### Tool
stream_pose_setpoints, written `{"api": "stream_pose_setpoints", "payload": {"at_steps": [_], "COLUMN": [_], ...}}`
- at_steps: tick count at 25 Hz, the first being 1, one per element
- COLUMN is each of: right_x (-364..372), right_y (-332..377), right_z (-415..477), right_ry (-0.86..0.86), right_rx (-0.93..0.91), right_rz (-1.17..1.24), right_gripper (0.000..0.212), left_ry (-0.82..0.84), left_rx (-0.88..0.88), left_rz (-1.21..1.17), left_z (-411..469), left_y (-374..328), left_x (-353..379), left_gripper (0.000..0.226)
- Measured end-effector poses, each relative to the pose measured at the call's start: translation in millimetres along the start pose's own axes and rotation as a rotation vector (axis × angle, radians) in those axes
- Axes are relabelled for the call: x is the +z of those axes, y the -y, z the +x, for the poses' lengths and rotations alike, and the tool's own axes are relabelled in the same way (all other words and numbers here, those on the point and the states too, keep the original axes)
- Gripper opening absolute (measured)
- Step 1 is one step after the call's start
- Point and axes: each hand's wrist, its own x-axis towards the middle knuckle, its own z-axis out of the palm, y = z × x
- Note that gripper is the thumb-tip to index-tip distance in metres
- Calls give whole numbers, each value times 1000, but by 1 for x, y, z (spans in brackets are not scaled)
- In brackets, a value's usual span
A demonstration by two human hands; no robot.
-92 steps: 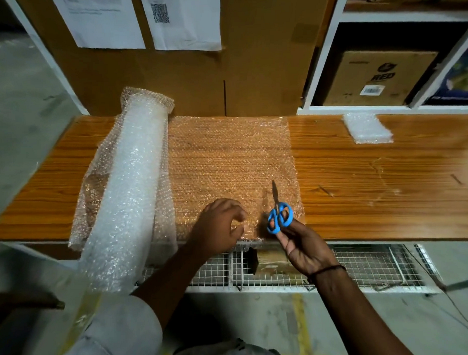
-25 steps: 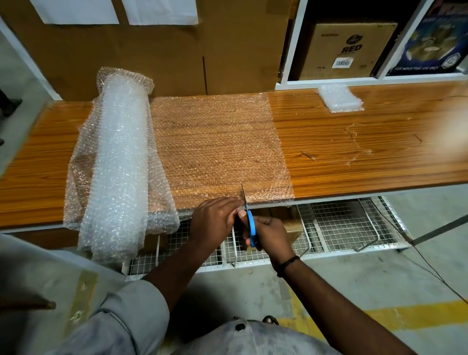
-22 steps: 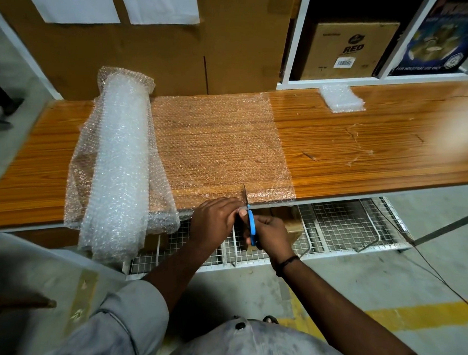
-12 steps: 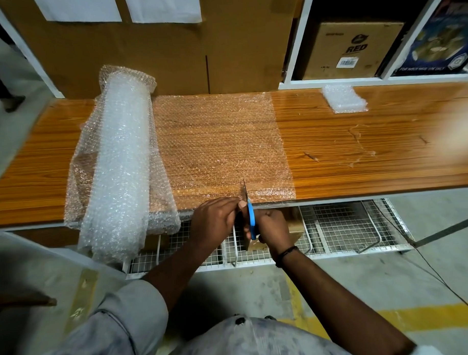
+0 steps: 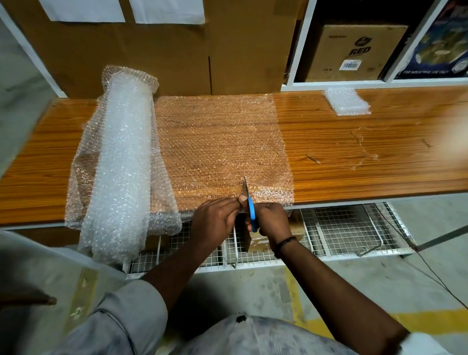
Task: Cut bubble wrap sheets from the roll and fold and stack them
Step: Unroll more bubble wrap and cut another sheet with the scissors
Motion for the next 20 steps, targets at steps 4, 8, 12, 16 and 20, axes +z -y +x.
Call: {"api": "stream_pose_setpoints", "payload": {"at_steps": [4, 8, 12, 16, 20], "right_x": [-1, 0, 4, 6, 8], "right_y": [2, 3, 0, 5, 12], "right_z": [7, 14, 20, 27, 39], "right_ry": [-1, 18, 5, -4, -3], "right_rx": [28, 60, 35, 37, 48], "right_rz": [5, 31, 27, 65, 63], "right_gripper": [33, 38, 43, 43, 49], "left_ry": [-2, 16, 34, 33, 5], "left_rx": [11, 8, 23, 47, 26], "left_rz": [-4, -16, -30, -44, -61], "left_z": [1, -2, -2, -3, 1], "left_y": [1, 2, 2, 4, 0], "left_x": [-1, -2, -2, -4, -11], "left_gripper": [29, 29, 31, 30, 31]}}
